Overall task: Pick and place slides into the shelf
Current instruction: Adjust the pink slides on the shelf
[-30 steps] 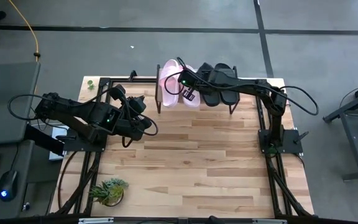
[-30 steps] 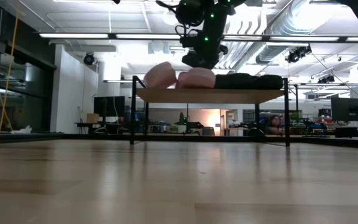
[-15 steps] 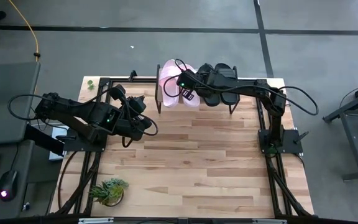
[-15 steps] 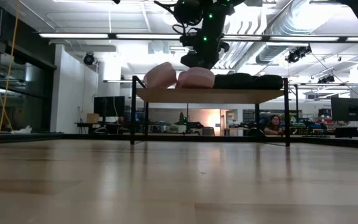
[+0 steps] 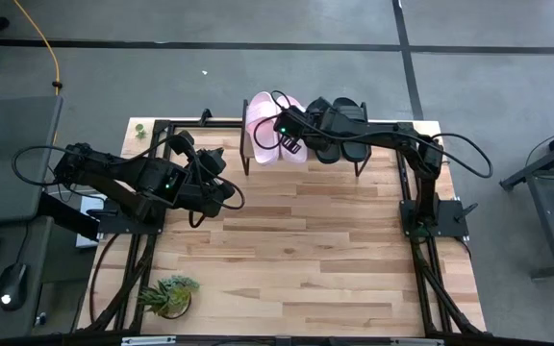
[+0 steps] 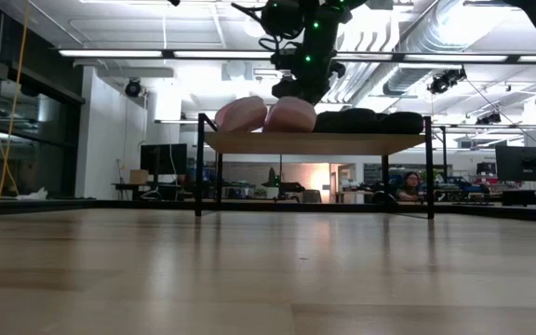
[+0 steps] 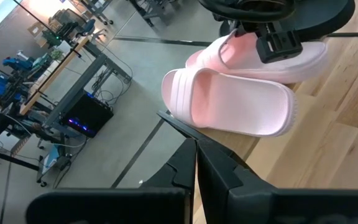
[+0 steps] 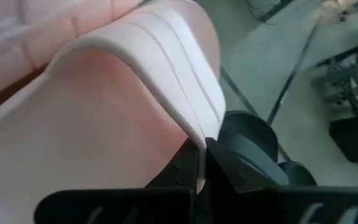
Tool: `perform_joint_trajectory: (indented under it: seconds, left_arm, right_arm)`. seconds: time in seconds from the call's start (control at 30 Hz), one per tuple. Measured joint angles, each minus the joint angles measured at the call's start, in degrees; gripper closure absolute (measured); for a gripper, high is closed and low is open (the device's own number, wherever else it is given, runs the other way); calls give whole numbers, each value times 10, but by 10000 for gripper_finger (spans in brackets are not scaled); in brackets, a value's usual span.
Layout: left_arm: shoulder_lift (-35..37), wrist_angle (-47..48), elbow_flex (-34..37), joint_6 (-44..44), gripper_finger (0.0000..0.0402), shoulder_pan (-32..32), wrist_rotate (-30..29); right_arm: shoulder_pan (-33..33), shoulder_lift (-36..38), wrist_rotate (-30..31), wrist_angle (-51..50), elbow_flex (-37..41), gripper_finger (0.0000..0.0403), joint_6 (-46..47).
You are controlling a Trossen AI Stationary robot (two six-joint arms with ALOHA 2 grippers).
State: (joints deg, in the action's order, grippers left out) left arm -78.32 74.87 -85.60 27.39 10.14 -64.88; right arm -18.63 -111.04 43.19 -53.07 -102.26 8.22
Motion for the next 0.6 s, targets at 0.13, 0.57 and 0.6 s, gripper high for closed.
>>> perform_joint_trajectory:
  seconds: [0.13,0.57,0.6]
  left_arm:
    - [0,0,0,0,396,0,2]
    - [0,0,0,0,396,0,9]
    - [0,0,0,0,396,0,8]
  right_arm:
    - [3,0,37,-4,0,403,7]
    - [0,0,19,7,0,403,20]
    - [0,0,25,4,0,403,22]
